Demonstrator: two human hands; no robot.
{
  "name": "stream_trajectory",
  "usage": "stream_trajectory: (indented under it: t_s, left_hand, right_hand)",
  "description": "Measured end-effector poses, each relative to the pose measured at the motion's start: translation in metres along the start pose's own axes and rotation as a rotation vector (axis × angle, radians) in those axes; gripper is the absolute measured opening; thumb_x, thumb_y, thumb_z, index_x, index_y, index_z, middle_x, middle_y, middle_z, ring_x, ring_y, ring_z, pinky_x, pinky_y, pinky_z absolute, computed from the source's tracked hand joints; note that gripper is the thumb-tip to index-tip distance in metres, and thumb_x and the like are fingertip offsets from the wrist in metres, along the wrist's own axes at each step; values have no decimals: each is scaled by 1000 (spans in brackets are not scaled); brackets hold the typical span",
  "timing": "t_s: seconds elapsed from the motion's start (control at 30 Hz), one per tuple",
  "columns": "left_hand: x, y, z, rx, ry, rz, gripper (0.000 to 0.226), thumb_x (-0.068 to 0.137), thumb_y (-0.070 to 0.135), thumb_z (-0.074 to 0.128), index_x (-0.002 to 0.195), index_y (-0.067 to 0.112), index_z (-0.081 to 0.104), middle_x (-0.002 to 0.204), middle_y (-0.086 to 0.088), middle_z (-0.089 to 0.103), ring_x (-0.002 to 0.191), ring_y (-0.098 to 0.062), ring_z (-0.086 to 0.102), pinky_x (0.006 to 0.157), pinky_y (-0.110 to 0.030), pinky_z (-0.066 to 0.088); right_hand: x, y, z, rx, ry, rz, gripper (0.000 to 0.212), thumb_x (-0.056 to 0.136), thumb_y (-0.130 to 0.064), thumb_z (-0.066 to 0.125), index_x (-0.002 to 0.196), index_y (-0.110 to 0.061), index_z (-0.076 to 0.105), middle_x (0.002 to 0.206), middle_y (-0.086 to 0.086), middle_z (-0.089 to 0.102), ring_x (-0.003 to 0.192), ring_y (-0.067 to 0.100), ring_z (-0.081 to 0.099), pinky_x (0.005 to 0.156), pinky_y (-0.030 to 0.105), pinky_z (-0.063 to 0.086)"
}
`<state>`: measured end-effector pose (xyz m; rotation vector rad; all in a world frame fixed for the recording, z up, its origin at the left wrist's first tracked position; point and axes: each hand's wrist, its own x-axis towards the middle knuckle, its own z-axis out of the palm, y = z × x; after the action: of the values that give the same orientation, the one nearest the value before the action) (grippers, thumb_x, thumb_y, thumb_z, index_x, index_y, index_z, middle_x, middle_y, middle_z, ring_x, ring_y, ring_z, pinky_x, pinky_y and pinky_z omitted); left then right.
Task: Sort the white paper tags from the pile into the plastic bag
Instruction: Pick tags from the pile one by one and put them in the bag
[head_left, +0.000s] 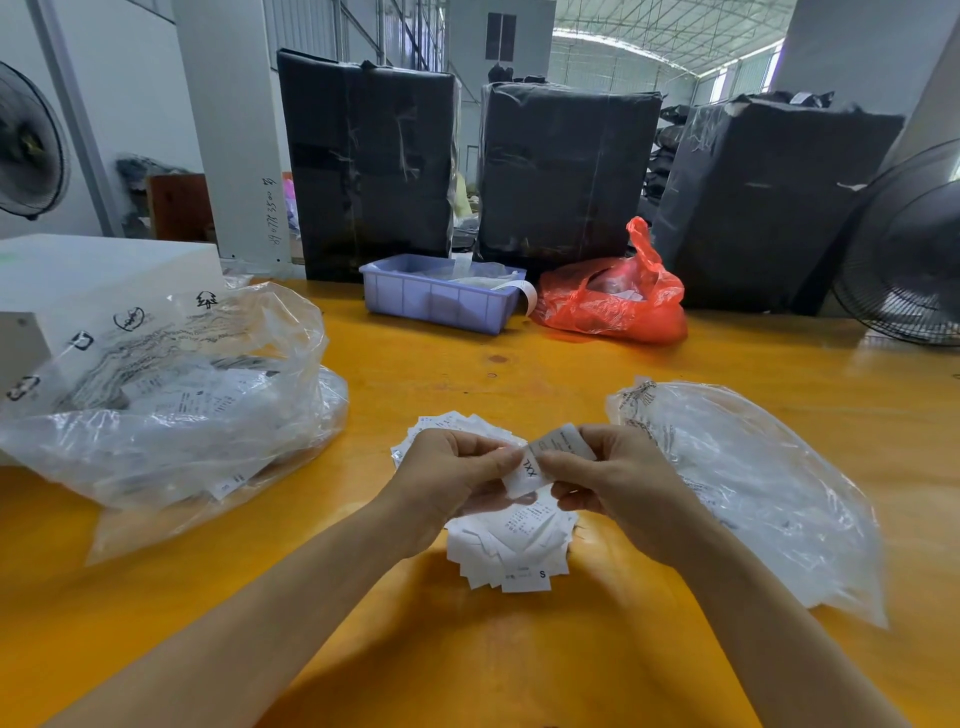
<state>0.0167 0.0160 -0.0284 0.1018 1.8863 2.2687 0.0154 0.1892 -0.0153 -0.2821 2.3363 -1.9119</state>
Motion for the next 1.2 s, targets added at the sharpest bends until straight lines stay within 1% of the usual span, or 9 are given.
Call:
stream_trajectory:
  t_s: [0.3, 0.37, 0.5, 0.67, 0.77, 0.87, 0.97, 1.1, 1.2]
  left_hand:
    - [2, -6, 5, 129, 62, 9, 26, 88, 18, 64, 98, -4, 70, 93, -21, 71, 79, -24, 68, 65, -30, 58]
    - [1, -7, 7, 150, 81, 20, 25, 87, 20, 65, 96, -2, 72, 86, -16, 70, 72, -20, 66, 58, -25, 53]
    - [0, -5, 8, 55, 179, 39, 22, 86, 20, 67, 93, -1, 72, 84, -13, 70, 68, -18, 65, 54, -21, 51]
    - [2, -3, 9, -99, 268, 50, 18, 84, 19, 68, 86, 2, 73, 84, -14, 71, 74, -25, 67, 62, -29, 55]
    - [2, -3, 9, -126, 281, 47, 14, 83, 21, 69, 82, 8, 74, 81, -10, 71, 72, -21, 65, 60, -29, 53]
    - [0, -2, 9, -61, 249, 33, 17, 80, 27, 70, 83, 10, 74, 78, -7, 69, 71, -19, 64, 55, -26, 49]
    - [-1, 3, 8, -73, 164, -40, 33, 79, 32, 69, 99, 6, 70, 87, -14, 73, 69, -20, 68, 52, -25, 52]
    - [0, 12, -2, -93, 69, -153, 40, 81, 34, 67, 100, -1, 62, 70, -15, 72, 60, -22, 70, 50, -25, 56]
    - [0, 12, -8, -24, -34, -188, 42, 73, 28, 72, 98, -5, 65, 83, -23, 72, 69, -28, 72, 50, -23, 56]
  right_hand:
    - [-3, -3, 6, -62, -221, 115, 25, 96, -8, 37, 83, -4, 57, 79, 9, 51, 66, 13, 46, 58, 25, 44]
    - [-3, -2, 10, -106, -204, 91, 27, 99, -14, 38, 89, -3, 61, 78, 8, 54, 66, 14, 49, 57, 24, 45]
    - [1, 2, 8, -182, 83, -114, 21, 95, -14, 54, 114, -13, 63, 81, 4, 63, 62, 6, 58, 57, 19, 50]
    - [-1, 2, 13, -222, 66, -241, 9, 87, -17, 66, 89, -23, 72, 74, 1, 72, 63, 6, 63, 57, 18, 51]
    - [-3, 1, 15, -125, 23, -211, 16, 77, -31, 71, 91, -23, 71, 78, 2, 74, 70, 13, 69, 60, 20, 54]
    - [0, 2, 10, 31, 52, -118, 33, 73, -28, 73, 101, -11, 68, 86, 10, 73, 72, 17, 70, 60, 21, 53]
    - [2, 3, 6, 117, 92, -95, 23, 77, -5, 72, 99, -4, 67, 84, 14, 72, 66, 14, 68, 57, 19, 52]
    - [3, 3, 2, 215, 155, -81, 14, 77, 1, 70, 90, -3, 68, 75, 10, 73, 61, 15, 68, 56, 19, 53]
    - [4, 5, 0, 188, 200, -115, 10, 77, 3, 70, 85, -4, 69, 69, 9, 72, 58, 15, 67, 55, 19, 53]
